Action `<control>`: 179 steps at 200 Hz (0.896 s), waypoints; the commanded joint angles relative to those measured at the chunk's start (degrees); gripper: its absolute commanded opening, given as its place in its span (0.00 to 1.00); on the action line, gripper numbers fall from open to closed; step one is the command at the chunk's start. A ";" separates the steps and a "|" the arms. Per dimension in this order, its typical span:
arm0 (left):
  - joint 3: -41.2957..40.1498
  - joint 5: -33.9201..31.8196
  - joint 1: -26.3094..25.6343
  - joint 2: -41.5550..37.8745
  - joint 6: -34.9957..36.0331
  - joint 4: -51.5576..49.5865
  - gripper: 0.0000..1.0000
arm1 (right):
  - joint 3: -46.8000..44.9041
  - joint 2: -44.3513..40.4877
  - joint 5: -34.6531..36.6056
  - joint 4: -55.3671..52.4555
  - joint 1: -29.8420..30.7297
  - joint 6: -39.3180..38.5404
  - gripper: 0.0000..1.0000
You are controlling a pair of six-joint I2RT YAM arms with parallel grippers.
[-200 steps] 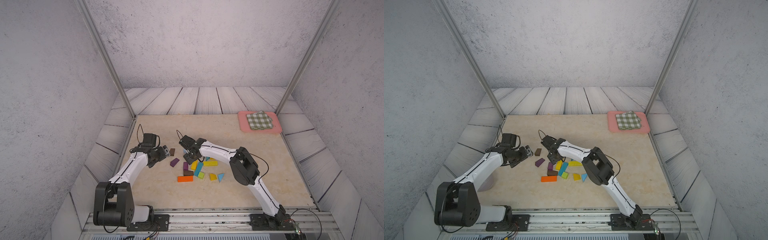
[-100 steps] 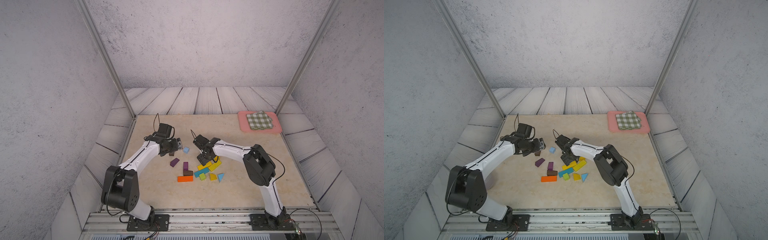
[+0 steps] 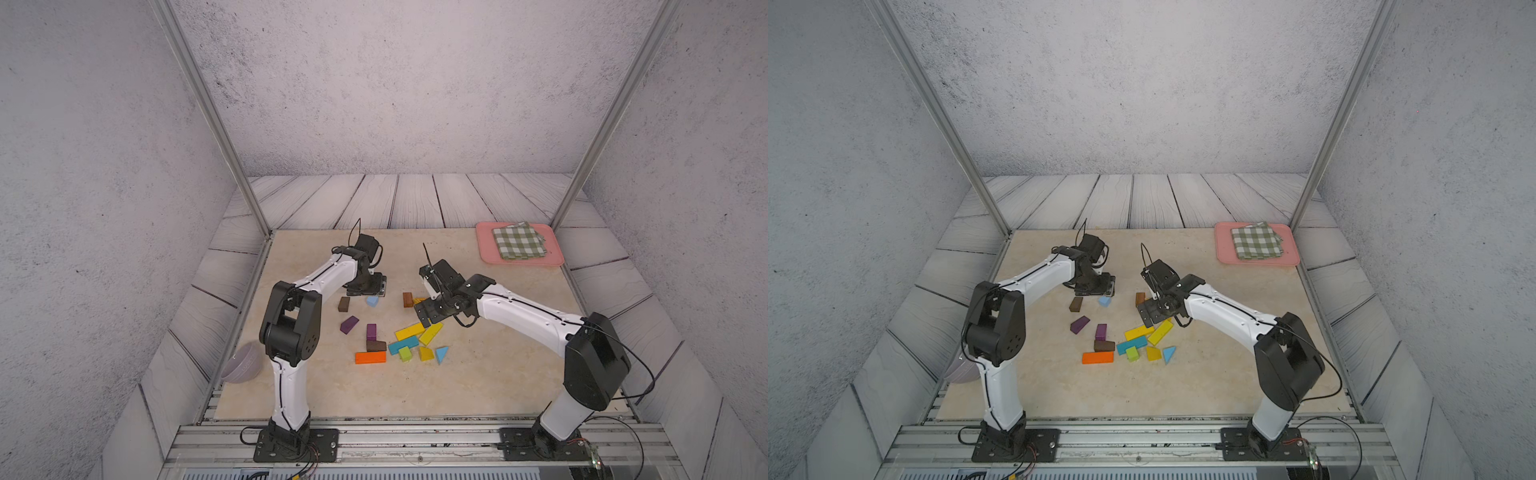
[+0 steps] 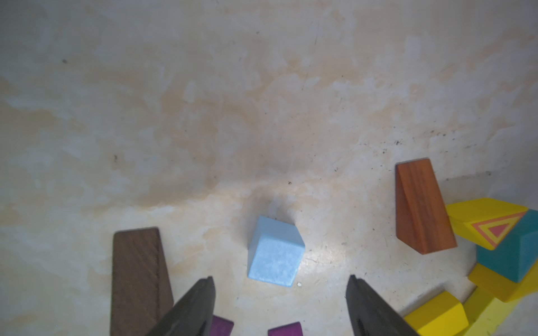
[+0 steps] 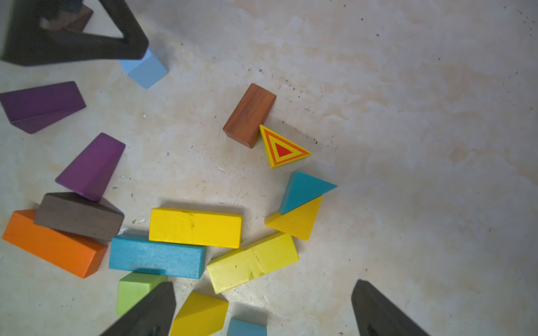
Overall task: Assemble a small pinwheel with building blocks
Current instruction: Adjust the building block at the center of the board.
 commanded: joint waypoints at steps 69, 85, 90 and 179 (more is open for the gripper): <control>2.99 -1.64 -0.79 5.59 -0.27 -2.51 0.58 | -4.21 -3.64 -1.28 1.63 -1.51 0.90 0.99; 3.79 -1.54 -0.77 6.67 -0.74 -2.74 0.55 | -4.66 -3.80 -1.30 1.82 -1.67 0.86 0.99; 3.97 -1.81 -0.79 7.00 -0.95 -2.84 0.54 | -4.80 -3.87 -1.27 1.84 -1.69 0.84 0.99; 5.36 -4.27 -0.79 7.43 -10.22 -4.90 0.30 | -6.82 -4.53 -1.37 2.72 -3.01 -0.28 0.99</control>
